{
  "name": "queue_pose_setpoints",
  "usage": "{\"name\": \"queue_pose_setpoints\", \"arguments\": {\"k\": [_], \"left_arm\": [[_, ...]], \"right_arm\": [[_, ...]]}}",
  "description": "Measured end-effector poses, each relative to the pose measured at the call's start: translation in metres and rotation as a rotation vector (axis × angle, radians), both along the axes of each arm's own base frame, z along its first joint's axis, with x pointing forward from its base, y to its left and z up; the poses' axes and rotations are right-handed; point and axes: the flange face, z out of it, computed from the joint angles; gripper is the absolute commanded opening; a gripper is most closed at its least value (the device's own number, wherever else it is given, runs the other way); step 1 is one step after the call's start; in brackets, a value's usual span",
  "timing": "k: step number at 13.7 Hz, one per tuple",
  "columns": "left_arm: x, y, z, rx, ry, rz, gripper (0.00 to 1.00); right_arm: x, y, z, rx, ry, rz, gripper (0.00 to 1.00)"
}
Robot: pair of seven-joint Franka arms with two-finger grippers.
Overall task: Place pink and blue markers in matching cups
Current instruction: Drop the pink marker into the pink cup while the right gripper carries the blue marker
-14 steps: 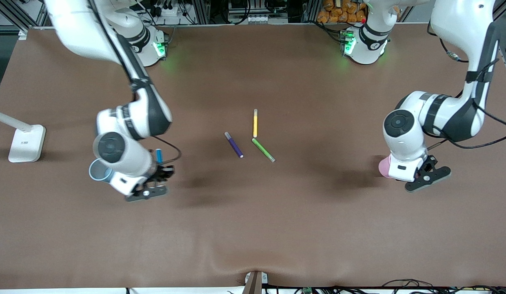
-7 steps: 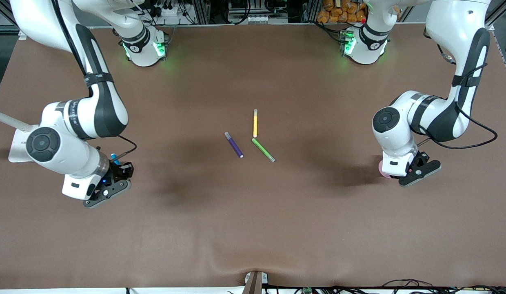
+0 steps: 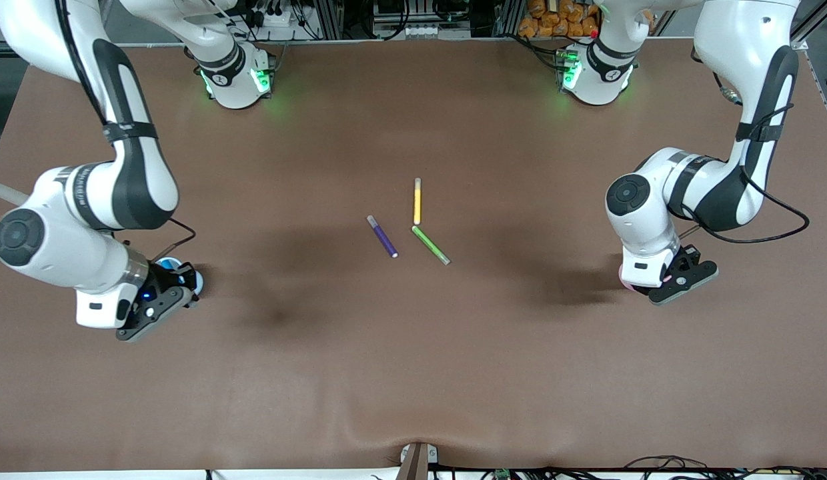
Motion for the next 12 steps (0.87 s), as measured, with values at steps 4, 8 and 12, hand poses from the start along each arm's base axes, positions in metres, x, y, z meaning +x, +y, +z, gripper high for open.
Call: {"name": "queue_pose_setpoints", "arguments": {"k": [4, 8, 12], "left_arm": [[0.001, -0.005, 0.003, 0.002, -0.003, -0.014, 1.00], [0.009, -0.014, 0.025, 0.018, -0.015, -0.053, 1.00], [0.016, -0.022, 0.042, 0.024, -0.030, -0.078, 1.00]], "right_arm": [[-0.003, -0.019, 0.005, 0.095, -0.022, 0.083, 0.00], [-0.006, -0.056, -0.003, 0.226, -0.066, 0.178, 0.00], [-0.011, -0.090, -0.009, 0.346, -0.143, 0.292, 0.00]]}}
